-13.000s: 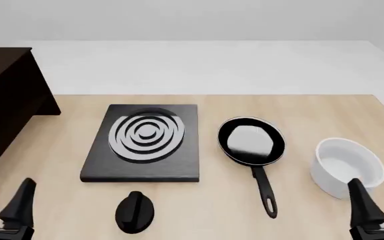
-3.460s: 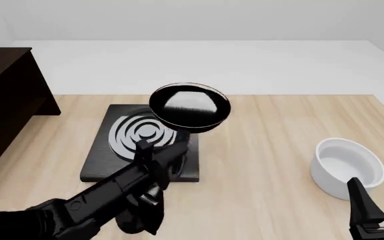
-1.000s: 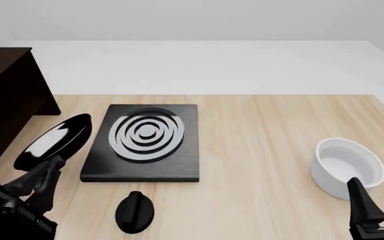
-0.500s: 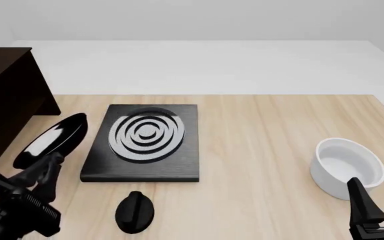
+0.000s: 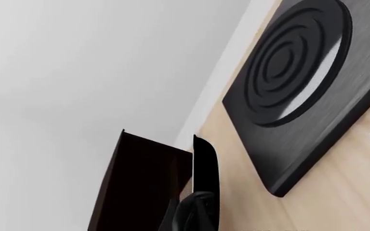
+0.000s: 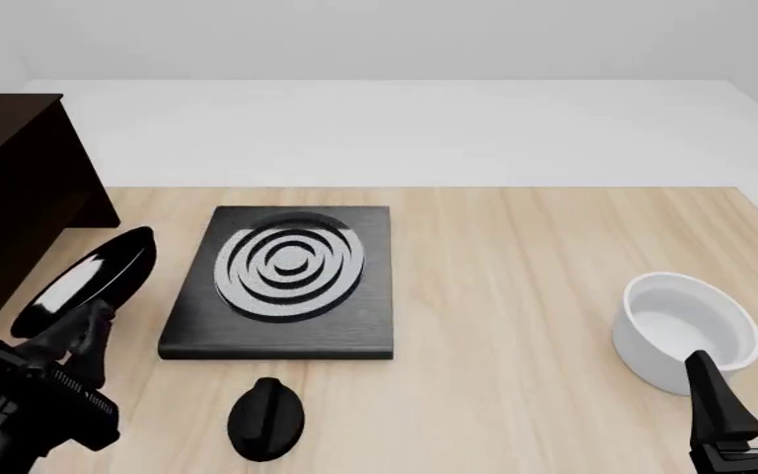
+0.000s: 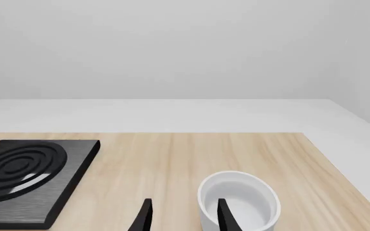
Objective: Put the frying pan under the cabinet shelf.
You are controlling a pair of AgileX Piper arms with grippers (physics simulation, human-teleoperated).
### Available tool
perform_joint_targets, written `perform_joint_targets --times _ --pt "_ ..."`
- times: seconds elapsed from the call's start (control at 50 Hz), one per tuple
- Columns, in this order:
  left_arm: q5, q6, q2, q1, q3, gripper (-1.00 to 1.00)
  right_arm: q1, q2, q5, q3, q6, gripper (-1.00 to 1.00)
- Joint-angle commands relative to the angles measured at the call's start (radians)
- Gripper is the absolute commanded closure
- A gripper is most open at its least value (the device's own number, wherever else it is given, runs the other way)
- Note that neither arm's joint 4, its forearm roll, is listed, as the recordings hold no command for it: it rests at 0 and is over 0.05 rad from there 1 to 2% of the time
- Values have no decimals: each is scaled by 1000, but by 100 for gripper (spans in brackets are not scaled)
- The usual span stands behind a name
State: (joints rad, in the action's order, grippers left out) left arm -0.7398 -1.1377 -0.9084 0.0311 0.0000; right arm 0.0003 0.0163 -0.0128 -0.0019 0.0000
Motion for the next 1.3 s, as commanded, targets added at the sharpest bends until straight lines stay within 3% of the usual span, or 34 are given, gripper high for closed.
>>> perform_joint_targets --times 0.02,0.28,0.54,1.3 --pt "-120 -5 -104 -33 0 100 0 0 0 0 0 -100" --pt "-358 24 -365 -51 0 100 0 0 0 0 0 -100" --pt "-467 16 -482 -95 0 100 0 0 0 0 0 -100" --pt "-480 -12 -527 -195 0 100 0 0 0 0 0 -100"
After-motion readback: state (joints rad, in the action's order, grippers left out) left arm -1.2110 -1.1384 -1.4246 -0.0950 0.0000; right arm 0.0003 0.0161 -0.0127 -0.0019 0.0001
